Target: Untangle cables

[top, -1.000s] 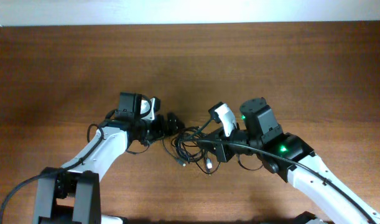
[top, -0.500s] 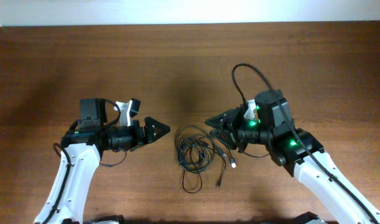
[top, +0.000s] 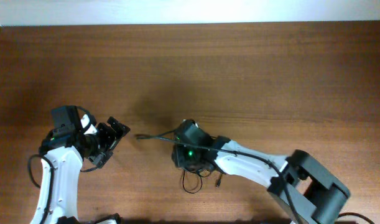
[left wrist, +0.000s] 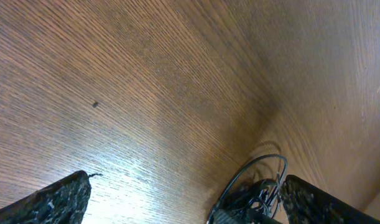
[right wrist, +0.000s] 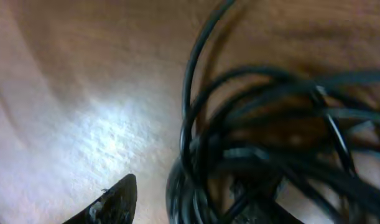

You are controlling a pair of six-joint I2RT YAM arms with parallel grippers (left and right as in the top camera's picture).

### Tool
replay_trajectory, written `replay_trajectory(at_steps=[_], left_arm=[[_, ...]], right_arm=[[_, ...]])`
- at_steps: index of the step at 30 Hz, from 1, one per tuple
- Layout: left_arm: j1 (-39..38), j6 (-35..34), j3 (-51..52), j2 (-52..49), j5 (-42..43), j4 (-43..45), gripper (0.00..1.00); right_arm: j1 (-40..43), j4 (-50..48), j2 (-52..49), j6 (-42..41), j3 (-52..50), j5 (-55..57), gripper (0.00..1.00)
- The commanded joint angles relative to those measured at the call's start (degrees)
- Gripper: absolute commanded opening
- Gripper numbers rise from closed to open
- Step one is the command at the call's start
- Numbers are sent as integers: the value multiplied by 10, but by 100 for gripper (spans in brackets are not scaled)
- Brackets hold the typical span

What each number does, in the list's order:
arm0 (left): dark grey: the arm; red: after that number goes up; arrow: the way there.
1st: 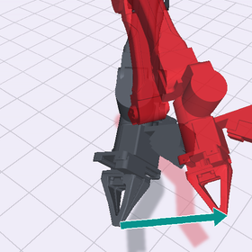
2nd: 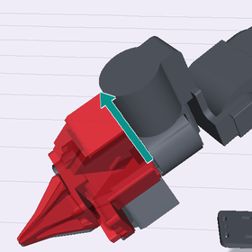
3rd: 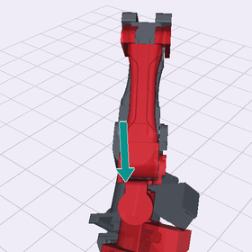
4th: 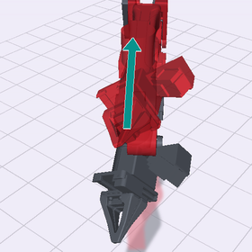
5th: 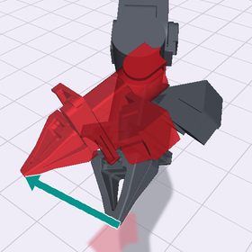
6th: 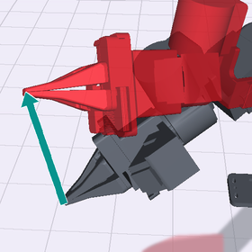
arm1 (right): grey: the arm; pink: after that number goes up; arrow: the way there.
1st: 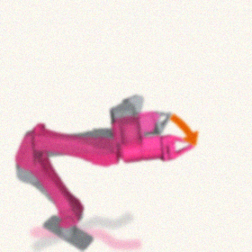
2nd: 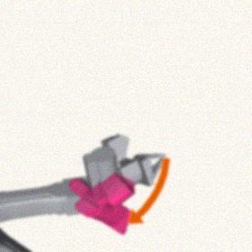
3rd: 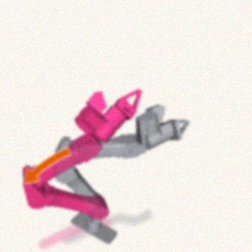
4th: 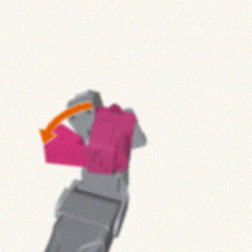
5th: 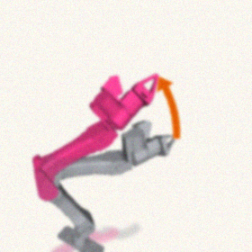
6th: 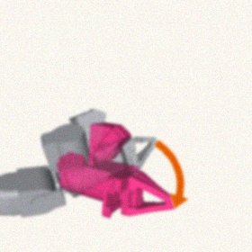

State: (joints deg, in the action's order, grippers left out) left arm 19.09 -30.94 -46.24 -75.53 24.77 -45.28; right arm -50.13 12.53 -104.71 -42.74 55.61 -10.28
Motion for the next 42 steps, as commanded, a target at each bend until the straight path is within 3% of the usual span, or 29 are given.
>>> replay_trajectory(at_steps=[1, 2, 4, 6, 7, 9, 10, 11, 15, 17, 20, 22, 24, 27, 29, 30, 31, 32, 33, 35, 37, 38, 40, 41, 42], left_arm=[[3, -3, 0, 7, -6, -9, 99], [3, -3, 0, 7, -6, -13, 99], [3, 14, 0, 7, -3, -30, 99], [3, 56, 0, 7, 3, -30, 99], [3, 89, 0, 7, 48, -28, 99], [3, 278, 0, 7, 259, -19, 99], [3, 396, 2, 7, 341, -22, 99], [3, 405, 3, 7, 345, -22, 99], [2, 625, 5, 7, 504, -84, 99], [-11, 689, 5, 7, 552, -110, 99], [-64, 770, 5, 7, 593, -111, 100], [-112, 886, 5, 7, 627, -101, 99], [-127, 887, 5, 7, 608, -48, 99], [-127, 809, 5, 6, 552, 42, 99], [-127, 554, 5, 6, 429, 198, 99], [-139, 366, 5, 6, 313, 277, 99], [-154, 237, 5, 6, 193, 296, 99], [-166, 158, 5, 6, 110, 292, 99], [-191, 18, 10, 6, -22, 267, 99], [-194, -98, 54, 7, -97, 260, 99], [-176, -22, 188, 9, 99, 487, 99], [-160, -13, 280, 12, 247, 692, 99], [-141, -16, 402, 12, 400, 986, 99], [-155, -52, 448, 12, 380, 1104, 99], [-172, -72, 450, 12, 342, 1120, 99]], right_arm=[[0, 1, -61, -16, 44, -8, 23], [0, 2, -58, 35, 56, -47, 4], [3, 115, 7, 107, 118, -5, 4], [20, 188, 80, 125, 172, -44, 4], [40, 189, 132, 125, 186, -121, 4], [92, 182, 196, 120, 186, -234, 4], [130, 169, 200, 54, 186, -304, 4], [156, 157, 198, 26, 186, -315, 4], [169, 158, 196, -76, 186, -126, 4], [167, 158, 186, -133, 185, -78, 4], [167, 158, 157, -234, 185, -108, 4], [167, 155, 155, -269, 186, -157, 4], [167, 146, 155, -270, 186, -170, 4], [167, 129, 155, -270, 186, -170, 4], [167, 120, 155, -270, 186, -169, 4], [168, 121, 155, -270, 186, -169, 4], [168, 121, 155, -270, 186, -169, 4], [168, 121, 155, -270, 186, -161, 4], [169, 121, 155, -266, 186, -145, 4], [179, 128, 155, -251, 186, -146, 4], [184, 130, 155, -221, 186, -126, 4], [184, 132, 155, -219, 186, -126, 4], [184, 131, 155, -212, 186, -113, 4], [183, 127, 155, -226, 186, -115, 4], [183, 125, 155, -238, 186, -122, 4]])
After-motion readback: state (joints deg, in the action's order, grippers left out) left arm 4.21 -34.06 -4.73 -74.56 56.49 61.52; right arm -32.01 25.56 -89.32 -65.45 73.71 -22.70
